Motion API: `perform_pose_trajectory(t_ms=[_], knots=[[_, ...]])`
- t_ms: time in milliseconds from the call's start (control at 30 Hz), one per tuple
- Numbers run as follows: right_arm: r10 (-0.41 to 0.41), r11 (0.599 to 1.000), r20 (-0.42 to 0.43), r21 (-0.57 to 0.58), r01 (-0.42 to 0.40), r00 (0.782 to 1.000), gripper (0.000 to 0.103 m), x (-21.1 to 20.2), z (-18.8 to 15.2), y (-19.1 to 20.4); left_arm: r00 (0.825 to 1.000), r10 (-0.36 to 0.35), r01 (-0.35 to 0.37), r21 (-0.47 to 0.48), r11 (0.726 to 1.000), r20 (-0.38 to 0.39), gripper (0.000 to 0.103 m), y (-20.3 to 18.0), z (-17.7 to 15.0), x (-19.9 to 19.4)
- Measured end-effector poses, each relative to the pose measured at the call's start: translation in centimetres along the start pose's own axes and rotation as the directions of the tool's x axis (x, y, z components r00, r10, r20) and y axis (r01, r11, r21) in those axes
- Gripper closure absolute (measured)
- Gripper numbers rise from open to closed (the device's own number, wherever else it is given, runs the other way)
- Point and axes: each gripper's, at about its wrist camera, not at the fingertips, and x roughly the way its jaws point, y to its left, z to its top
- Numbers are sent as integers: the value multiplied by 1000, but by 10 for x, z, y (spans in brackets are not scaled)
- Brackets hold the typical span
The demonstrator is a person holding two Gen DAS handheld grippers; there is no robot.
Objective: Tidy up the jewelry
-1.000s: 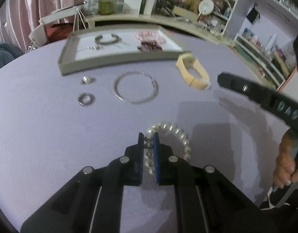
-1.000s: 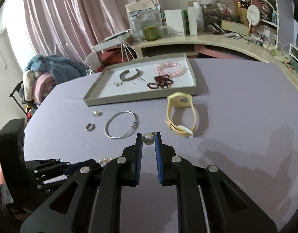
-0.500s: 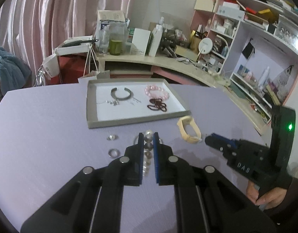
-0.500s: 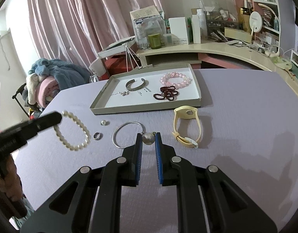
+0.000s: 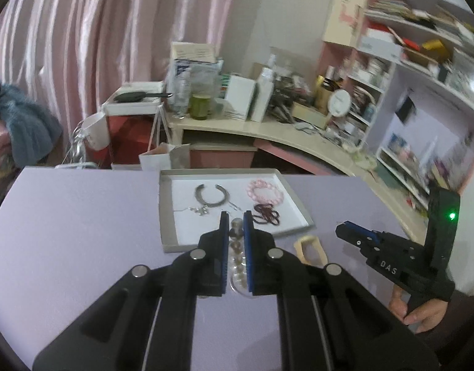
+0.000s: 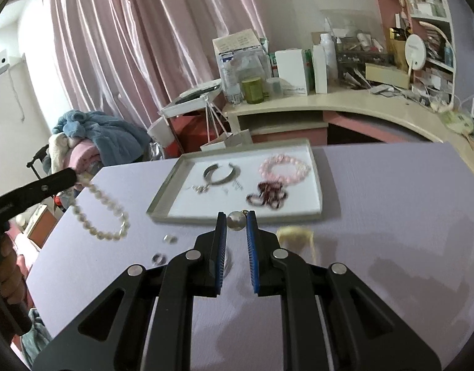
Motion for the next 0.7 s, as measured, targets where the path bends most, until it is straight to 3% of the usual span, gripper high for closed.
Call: perform_pose_trajectory(t_ms=[133, 400, 700], knots=[[25, 1000, 35, 1, -25, 999, 89, 9, 28, -10, 999, 35, -35, 15, 999, 3, 94, -2, 19, 5], [23, 1000, 94, -2, -23, 995, 89, 31, 60, -31, 999, 39, -40, 9, 999, 32, 94, 3, 52, 26], [4, 1000, 36, 3, -4, 999, 89, 62, 63, -34, 999, 22, -22, 2, 1000, -29, 94, 11, 61, 80]])
